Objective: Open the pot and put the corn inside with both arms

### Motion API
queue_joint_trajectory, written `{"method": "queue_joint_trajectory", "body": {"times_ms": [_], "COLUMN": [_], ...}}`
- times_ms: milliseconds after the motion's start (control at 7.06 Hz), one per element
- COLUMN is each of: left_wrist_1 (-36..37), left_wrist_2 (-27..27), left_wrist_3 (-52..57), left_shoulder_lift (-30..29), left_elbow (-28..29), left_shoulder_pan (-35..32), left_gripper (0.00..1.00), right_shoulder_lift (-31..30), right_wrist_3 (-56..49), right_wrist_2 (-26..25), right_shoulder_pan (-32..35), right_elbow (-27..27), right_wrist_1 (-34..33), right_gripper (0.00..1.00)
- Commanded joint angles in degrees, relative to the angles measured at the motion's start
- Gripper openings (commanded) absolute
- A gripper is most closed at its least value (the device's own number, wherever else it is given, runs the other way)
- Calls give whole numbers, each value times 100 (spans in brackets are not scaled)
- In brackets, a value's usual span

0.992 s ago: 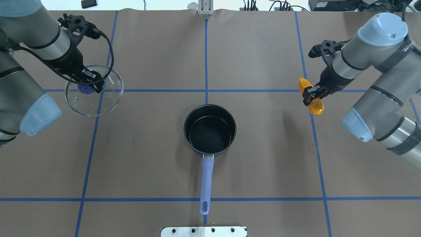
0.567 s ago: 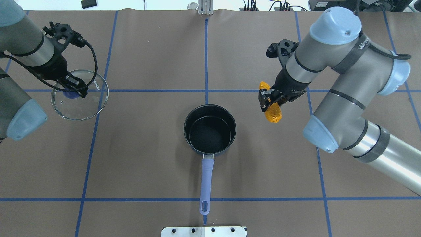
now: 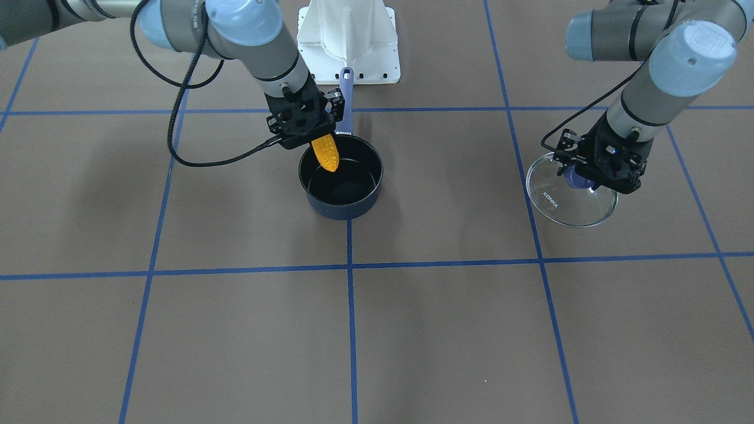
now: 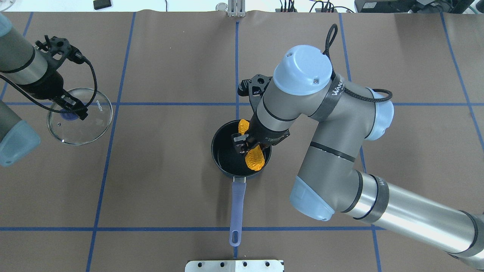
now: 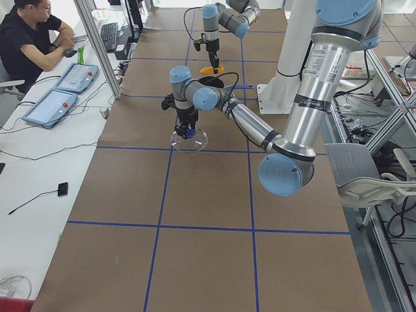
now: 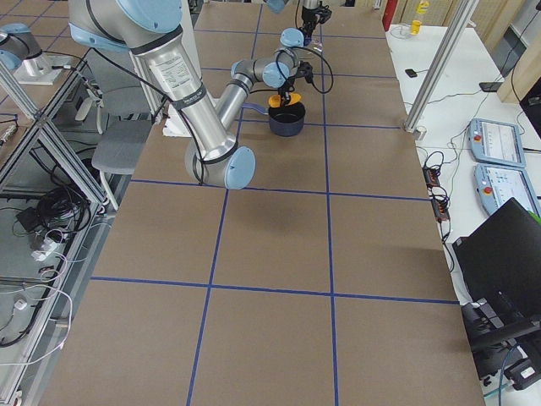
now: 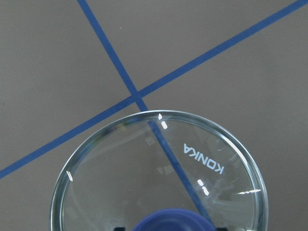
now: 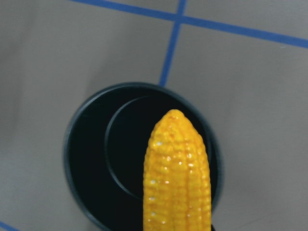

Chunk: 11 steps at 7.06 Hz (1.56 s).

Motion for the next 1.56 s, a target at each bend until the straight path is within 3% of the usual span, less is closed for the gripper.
{"method": "queue_joint_trajectory", "body": {"times_ms": [0,283,850,1133,1275,1417], "left_wrist_1": [-23,-23,-23,-31,-23,-31], "left_wrist_2": [-27,-27,-27,-27,-27,-27], "left_wrist_3": [28,28,28,28,28,28], "left_shoulder_lift": [67,67,67,67,67,67], "left_elbow": [-7,2,10,19,19,54], "left_shoulder_pan": [-59,-59,-50,-50,-50,-50], "left_gripper": [54,54,54,54,54,54], "right_shoulder_lift": [72,54,247,248,282,370], "right_wrist_3": [116,37,19,19,19,19], "right_wrist_2": [-240,-721,-864,-864,-864,-864], "right_shoulder_pan": [-209,-253,-341,-341,-341,-289], "right_elbow": [-26,-114,-658,-668,-642,-633], "right_wrist_1": [16,59,218,218,218,218], "right_gripper": [20,20,20,23,82,100]}}
